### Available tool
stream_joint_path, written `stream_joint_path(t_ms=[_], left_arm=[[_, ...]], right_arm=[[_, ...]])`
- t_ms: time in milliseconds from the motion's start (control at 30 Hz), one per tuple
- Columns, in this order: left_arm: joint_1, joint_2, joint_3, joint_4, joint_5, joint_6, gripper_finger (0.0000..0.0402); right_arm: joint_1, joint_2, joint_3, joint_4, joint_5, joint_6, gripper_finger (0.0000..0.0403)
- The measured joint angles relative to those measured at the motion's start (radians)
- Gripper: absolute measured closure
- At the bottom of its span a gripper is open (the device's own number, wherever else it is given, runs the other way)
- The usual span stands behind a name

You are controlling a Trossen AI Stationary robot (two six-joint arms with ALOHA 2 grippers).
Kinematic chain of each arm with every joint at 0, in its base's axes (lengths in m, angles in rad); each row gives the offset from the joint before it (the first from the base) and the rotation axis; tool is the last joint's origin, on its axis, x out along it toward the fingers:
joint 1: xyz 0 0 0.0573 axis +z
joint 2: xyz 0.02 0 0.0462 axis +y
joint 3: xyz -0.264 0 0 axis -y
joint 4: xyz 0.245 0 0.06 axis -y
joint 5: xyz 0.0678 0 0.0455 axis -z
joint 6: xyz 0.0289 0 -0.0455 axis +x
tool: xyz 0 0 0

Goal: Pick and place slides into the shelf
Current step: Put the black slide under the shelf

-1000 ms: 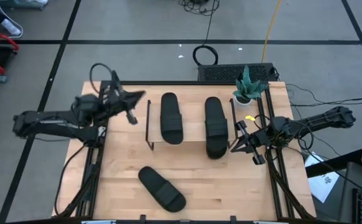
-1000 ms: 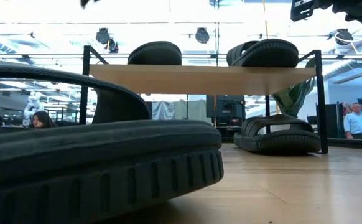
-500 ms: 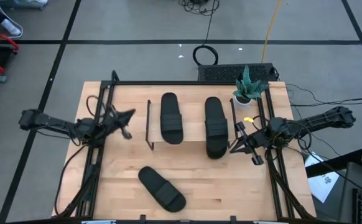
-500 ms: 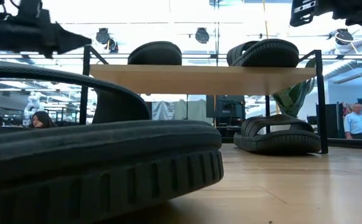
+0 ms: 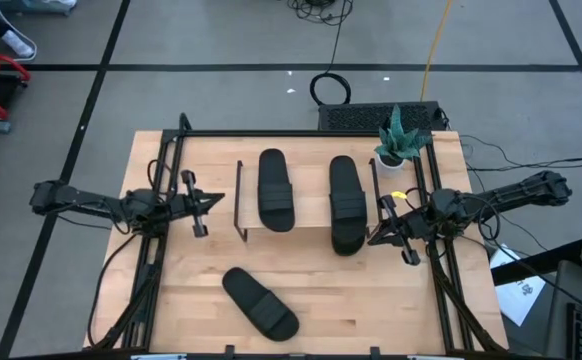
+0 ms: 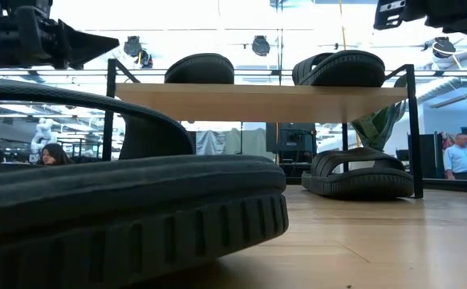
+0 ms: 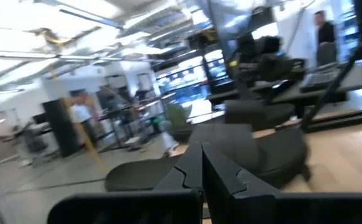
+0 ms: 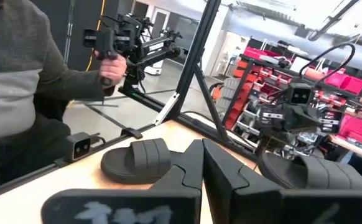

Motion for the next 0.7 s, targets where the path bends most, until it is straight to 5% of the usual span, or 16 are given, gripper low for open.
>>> stream_joint_path(t_ms=[200,700], left_arm=[[0.000,0.001,0.000,-0.037,0.217,-0.066,0.0401],[0.000,0.001,0.000,-0.101,0.187,-0.155,0.0391]], right_arm=[[0.000,0.012,0.000,-0.012,0.000,0.003,0.0403],[0.000,0.046,0.000,0.003,0.000,0.005,0.0403]])
